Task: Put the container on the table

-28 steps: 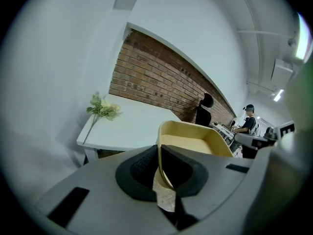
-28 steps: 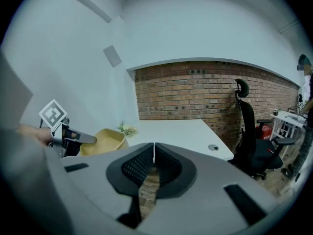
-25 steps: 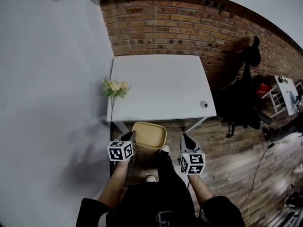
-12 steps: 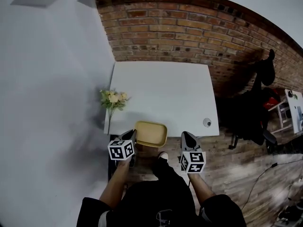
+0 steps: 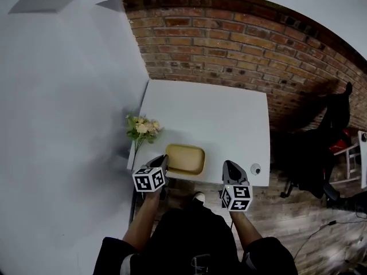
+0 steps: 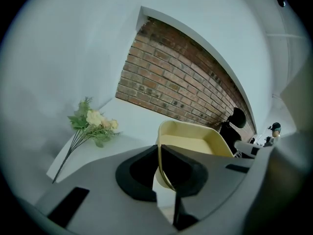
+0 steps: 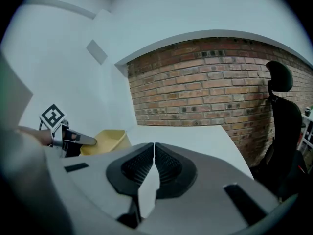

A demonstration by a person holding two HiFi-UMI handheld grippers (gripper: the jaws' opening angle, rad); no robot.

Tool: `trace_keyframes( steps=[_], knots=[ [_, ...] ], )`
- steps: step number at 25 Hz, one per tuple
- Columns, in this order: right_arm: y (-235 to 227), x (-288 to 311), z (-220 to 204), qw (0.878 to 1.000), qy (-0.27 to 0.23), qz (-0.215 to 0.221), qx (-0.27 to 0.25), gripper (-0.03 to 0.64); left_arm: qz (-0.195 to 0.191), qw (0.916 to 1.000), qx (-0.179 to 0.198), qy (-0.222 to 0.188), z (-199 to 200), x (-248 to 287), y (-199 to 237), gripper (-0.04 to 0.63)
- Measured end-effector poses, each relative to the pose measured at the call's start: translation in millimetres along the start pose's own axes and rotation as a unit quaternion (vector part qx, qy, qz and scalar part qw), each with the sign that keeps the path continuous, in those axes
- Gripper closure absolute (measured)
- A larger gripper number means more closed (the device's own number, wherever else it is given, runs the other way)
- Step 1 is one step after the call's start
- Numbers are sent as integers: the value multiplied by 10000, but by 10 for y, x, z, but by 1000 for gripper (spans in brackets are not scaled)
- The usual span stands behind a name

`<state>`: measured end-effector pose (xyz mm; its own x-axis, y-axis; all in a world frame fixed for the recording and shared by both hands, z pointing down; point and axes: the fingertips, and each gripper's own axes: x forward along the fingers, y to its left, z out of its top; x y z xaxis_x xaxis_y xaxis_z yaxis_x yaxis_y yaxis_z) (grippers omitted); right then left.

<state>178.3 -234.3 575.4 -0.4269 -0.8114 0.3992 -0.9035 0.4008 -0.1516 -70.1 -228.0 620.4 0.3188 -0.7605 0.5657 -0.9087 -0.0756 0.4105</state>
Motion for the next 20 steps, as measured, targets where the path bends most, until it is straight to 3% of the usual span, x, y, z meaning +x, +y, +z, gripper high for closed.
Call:
trace_keyframes(
  steps=[10,20],
  knots=[
    [-2,350,157,9995,98,305,-74,591,265,9994,-37,-222,415,199,132,568],
    [-7,782,404,9997,84,235,-36,591,271,9991,17,-320,962,616,436,568]
  ],
)
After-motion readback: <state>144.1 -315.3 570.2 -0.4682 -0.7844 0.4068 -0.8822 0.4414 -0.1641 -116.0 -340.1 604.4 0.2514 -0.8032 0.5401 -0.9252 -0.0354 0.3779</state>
